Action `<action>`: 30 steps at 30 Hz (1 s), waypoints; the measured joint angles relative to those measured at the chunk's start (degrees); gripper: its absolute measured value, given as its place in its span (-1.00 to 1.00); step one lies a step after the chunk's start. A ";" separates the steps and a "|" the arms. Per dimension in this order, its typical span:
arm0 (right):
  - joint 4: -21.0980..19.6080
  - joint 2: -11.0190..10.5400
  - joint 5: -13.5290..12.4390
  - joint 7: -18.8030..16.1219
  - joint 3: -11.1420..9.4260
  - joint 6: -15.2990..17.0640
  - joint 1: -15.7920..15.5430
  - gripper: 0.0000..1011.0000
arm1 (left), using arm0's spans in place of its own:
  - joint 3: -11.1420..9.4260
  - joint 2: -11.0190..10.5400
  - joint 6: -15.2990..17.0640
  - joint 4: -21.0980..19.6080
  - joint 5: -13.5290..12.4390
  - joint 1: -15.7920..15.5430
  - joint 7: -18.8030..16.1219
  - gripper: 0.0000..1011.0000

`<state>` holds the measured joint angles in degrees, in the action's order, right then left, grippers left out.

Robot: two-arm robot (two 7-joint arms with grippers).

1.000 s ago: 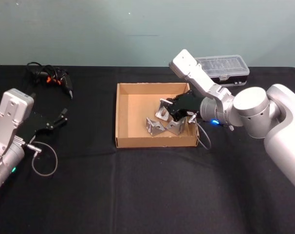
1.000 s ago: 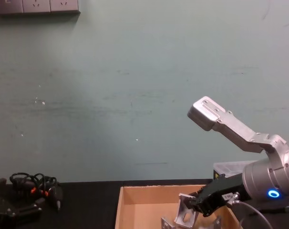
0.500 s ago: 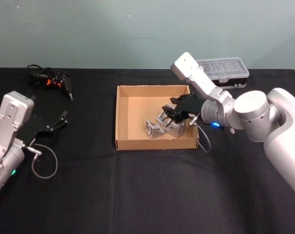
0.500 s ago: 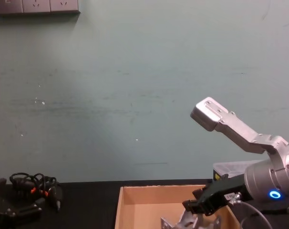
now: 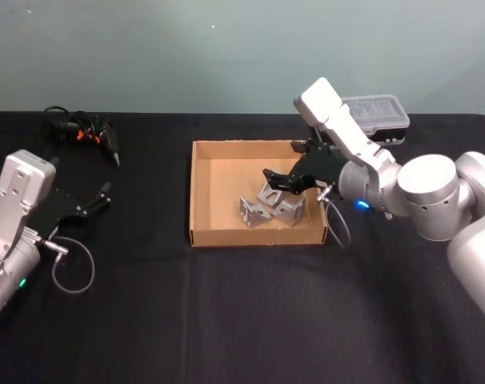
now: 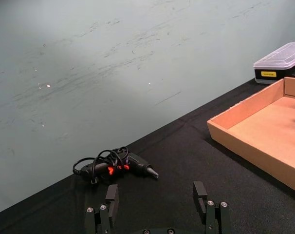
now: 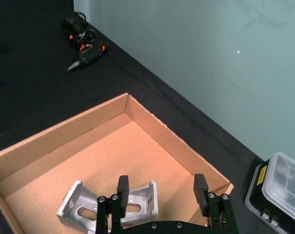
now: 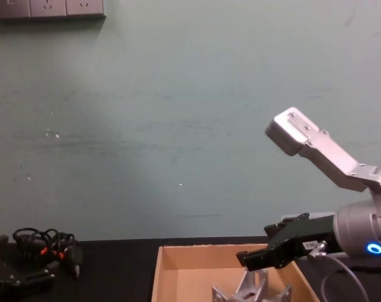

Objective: Use one hand to pick up the angle iron from the table and place it into the box.

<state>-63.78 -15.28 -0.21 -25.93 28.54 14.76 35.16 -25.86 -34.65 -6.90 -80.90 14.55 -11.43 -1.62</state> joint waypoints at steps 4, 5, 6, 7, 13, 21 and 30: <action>-4.19 -1.26 -0.15 1.25 -1.22 -1.22 -2.67 0.85 | 0.00 0.00 0.00 0.00 0.00 0.00 0.00 0.98; -4.19 -1.26 -0.15 1.25 -1.22 -1.22 -2.67 0.88 | 0.00 0.00 0.00 0.00 0.00 0.00 0.00 0.98; -5.67 -1.65 -0.17 1.85 -1.76 -1.84 -3.73 0.93 | 0.00 0.00 0.00 0.00 0.00 0.00 0.00 0.98; -6.44 -1.88 -0.19 2.12 -2.06 -2.14 -4.30 0.97 | 0.00 0.00 0.00 0.00 0.00 0.00 0.00 0.98; -12.03 -3.41 -0.17 4.59 -4.25 -4.86 -8.88 0.98 | 0.00 0.00 0.00 0.00 0.00 0.00 0.00 0.98; -18.53 -5.28 0.67 7.48 -6.98 -7.55 -14.88 0.98 | 0.00 0.00 0.00 0.00 0.00 0.00 0.00 0.98; -23.60 -6.62 2.61 10.91 -10.41 -10.96 -21.62 0.98 | 0.00 0.00 0.00 0.00 0.00 0.00 0.00 0.98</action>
<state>-87.39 -21.90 2.40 -15.02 18.13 3.80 13.53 -25.86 -34.65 -6.91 -80.90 14.55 -11.44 -1.62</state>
